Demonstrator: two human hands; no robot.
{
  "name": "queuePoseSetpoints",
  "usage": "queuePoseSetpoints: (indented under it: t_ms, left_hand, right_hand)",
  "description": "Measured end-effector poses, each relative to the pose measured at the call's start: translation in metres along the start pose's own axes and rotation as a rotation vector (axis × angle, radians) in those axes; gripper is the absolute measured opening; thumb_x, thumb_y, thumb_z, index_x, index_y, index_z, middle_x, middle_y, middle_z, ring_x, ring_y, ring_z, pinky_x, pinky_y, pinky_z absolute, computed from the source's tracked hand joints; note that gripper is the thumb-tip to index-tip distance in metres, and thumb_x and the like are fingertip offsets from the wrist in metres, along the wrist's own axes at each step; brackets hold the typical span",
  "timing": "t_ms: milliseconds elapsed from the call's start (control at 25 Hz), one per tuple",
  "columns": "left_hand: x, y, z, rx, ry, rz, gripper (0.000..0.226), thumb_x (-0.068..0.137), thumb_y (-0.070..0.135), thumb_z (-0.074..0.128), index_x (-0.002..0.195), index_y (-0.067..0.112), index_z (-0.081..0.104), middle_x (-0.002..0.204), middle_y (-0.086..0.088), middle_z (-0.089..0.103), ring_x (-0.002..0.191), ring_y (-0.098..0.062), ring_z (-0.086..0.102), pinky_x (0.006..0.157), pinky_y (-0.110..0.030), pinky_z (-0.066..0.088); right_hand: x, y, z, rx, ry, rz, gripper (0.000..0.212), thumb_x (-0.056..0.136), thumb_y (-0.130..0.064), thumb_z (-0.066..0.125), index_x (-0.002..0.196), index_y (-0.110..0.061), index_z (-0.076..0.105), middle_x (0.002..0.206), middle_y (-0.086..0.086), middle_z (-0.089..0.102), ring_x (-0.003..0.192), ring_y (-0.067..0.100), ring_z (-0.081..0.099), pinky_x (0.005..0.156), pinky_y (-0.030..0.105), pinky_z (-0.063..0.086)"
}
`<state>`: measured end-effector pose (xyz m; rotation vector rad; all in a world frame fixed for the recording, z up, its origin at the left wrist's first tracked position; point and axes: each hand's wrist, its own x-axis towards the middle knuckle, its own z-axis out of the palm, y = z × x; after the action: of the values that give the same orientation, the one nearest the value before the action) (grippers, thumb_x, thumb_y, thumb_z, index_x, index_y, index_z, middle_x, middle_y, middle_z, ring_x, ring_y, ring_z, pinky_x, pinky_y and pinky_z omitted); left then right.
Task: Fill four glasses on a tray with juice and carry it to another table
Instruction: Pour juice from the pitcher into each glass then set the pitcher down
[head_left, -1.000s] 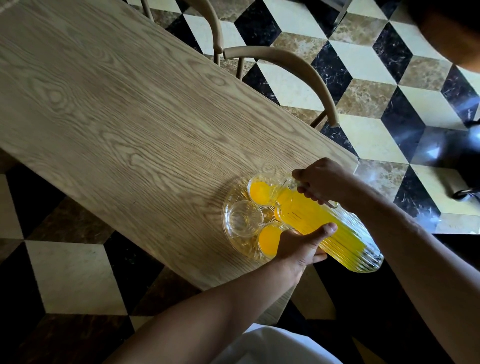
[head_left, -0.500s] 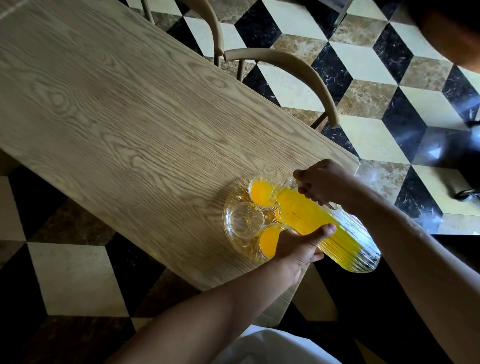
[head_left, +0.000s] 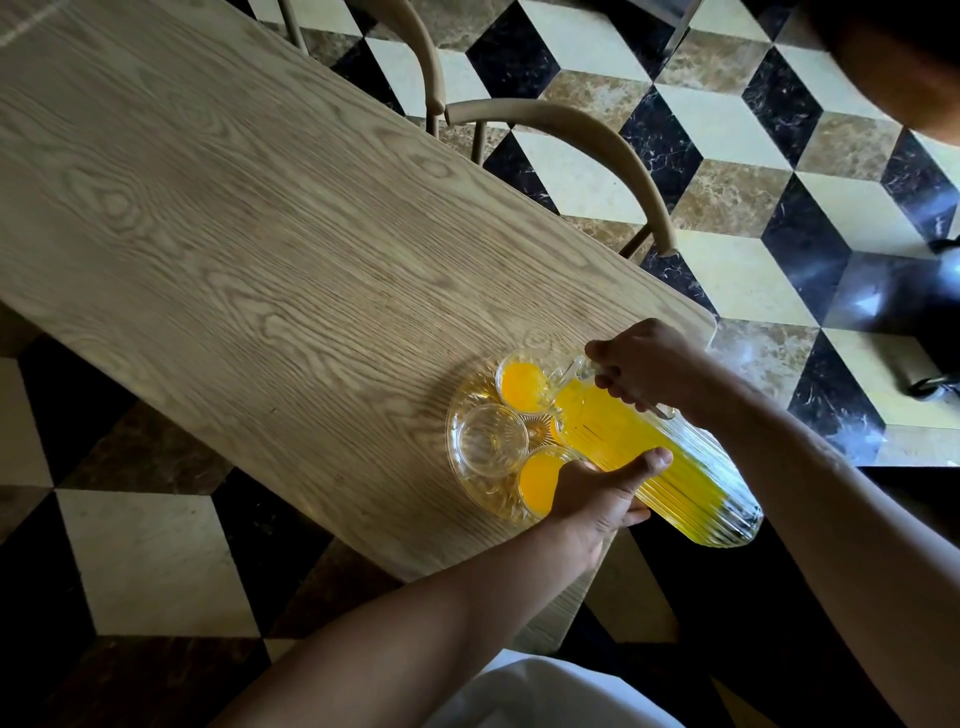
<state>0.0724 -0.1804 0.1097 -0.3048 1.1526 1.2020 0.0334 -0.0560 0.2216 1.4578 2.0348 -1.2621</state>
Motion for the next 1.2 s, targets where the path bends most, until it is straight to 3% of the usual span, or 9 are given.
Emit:
queuePoseSetpoints:
  t_ms: [160, 280, 360, 600, 800, 1000, 1200]
  left_hand:
    - [0.001, -0.004, -0.004, 0.028, 0.048, 0.014, 0.068, 0.062, 0.039, 0.101, 0.1, -0.002, 0.062, 0.103, -0.017, 0.061, 0.113, -0.035, 0.071, 0.09, -0.048, 0.065]
    - [0.0, -0.001, -0.004, 0.051, 0.072, 0.067, 0.087, 0.045, 0.052, 0.098, 0.103, -0.002, 0.062, 0.098, -0.015, 0.058, 0.101, -0.031, 0.071, 0.079, -0.039, 0.068]
    - [-0.002, -0.001, -0.004, 0.064, 0.083, 0.09, 0.087, 0.038, 0.056, 0.096, 0.096, 0.004, 0.059, 0.094, -0.012, 0.054, 0.091, -0.027, 0.065, 0.075, -0.037, 0.068]
    - [-0.01, -0.004, -0.007, 0.116, 0.109, 0.133, 0.076, 0.035, 0.059, 0.095, 0.079, 0.007, 0.062, 0.08, -0.007, 0.054, 0.078, -0.022, 0.062, 0.087, -0.051, 0.066]
    - [-0.016, -0.012, -0.01, 0.099, 0.107, 0.154, 0.068, 0.053, 0.05, 0.101, 0.084, 0.008, 0.057, 0.088, -0.01, 0.053, 0.083, -0.023, 0.06, 0.078, -0.038, 0.068]
    - [-0.022, -0.024, -0.017, 0.099, 0.137, 0.172, 0.078, 0.038, 0.06, 0.095, 0.079, 0.01, 0.053, 0.076, -0.003, 0.047, 0.074, -0.021, 0.056, 0.083, -0.047, 0.067]
    - [-0.025, -0.035, -0.027, 0.086, 0.169, 0.164, 0.087, 0.033, 0.064, 0.097, 0.084, 0.008, 0.053, 0.079, -0.005, 0.051, 0.075, -0.019, 0.06, 0.084, -0.048, 0.067]
  right_hand:
    - [-0.002, 0.001, -0.002, 0.042, -0.013, -0.001, 0.041, 0.101, -0.027, 0.057, 0.07, -0.002, 0.066, 0.067, 0.013, 0.062, 0.059, 0.025, 0.053, 0.055, 0.031, 0.042]
    - [-0.006, 0.002, -0.003, 0.08, -0.013, -0.023, 0.04, 0.102, -0.026, 0.057, 0.072, -0.001, 0.066, 0.065, 0.012, 0.061, 0.056, 0.023, 0.052, 0.053, 0.029, 0.041]
    - [-0.009, 0.002, -0.004, 0.073, -0.009, -0.049, 0.041, 0.102, -0.026, 0.057, 0.07, -0.001, 0.065, 0.063, 0.01, 0.061, 0.054, 0.022, 0.051, 0.053, 0.029, 0.041]
    - [-0.023, 0.005, -0.005, 0.078, 0.004, -0.126, 0.041, 0.1, -0.027, 0.058, 0.073, 0.002, 0.069, 0.071, 0.016, 0.065, 0.064, 0.027, 0.056, 0.061, 0.036, 0.045]
    - [-0.029, 0.005, 0.001, 0.06, 0.003, -0.151, 0.043, 0.1, -0.028, 0.058, 0.07, 0.0, 0.068, 0.067, 0.012, 0.064, 0.062, 0.026, 0.056, 0.06, 0.035, 0.045]
    - [-0.034, 0.01, 0.012, 0.046, -0.019, -0.159, 0.044, 0.101, -0.028, 0.058, 0.066, -0.003, 0.066, 0.061, 0.009, 0.063, 0.057, 0.022, 0.055, 0.056, 0.032, 0.044]
    - [-0.036, 0.012, 0.027, 0.025, -0.048, -0.176, 0.045, 0.101, -0.03, 0.058, 0.064, -0.005, 0.066, 0.055, 0.004, 0.061, 0.055, 0.021, 0.054, 0.058, 0.034, 0.045]
